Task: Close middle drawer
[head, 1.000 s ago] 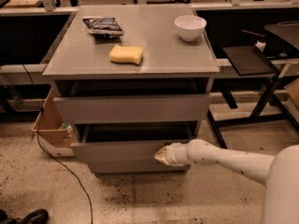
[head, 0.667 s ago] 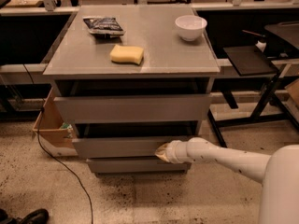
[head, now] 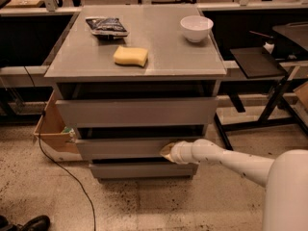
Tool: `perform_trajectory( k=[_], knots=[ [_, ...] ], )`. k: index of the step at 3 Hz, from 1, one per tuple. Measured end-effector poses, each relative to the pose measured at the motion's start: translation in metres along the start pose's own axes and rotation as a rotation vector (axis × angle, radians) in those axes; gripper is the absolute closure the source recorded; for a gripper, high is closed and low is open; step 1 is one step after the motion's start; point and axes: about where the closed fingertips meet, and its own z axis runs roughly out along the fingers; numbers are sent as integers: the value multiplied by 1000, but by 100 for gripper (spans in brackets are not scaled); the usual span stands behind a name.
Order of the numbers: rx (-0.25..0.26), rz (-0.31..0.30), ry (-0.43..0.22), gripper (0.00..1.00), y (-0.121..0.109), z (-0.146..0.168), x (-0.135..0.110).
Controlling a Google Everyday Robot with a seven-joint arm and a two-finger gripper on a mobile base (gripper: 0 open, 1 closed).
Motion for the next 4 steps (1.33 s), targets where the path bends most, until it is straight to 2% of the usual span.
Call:
perform_trajectory(
  k=[1,2,4],
  knots=[
    [23,12,-4,100,-15,-7,6],
    [0,38,10,100,-13,-27,14],
    [-78,104,48,100,21,-107,22]
  ],
)
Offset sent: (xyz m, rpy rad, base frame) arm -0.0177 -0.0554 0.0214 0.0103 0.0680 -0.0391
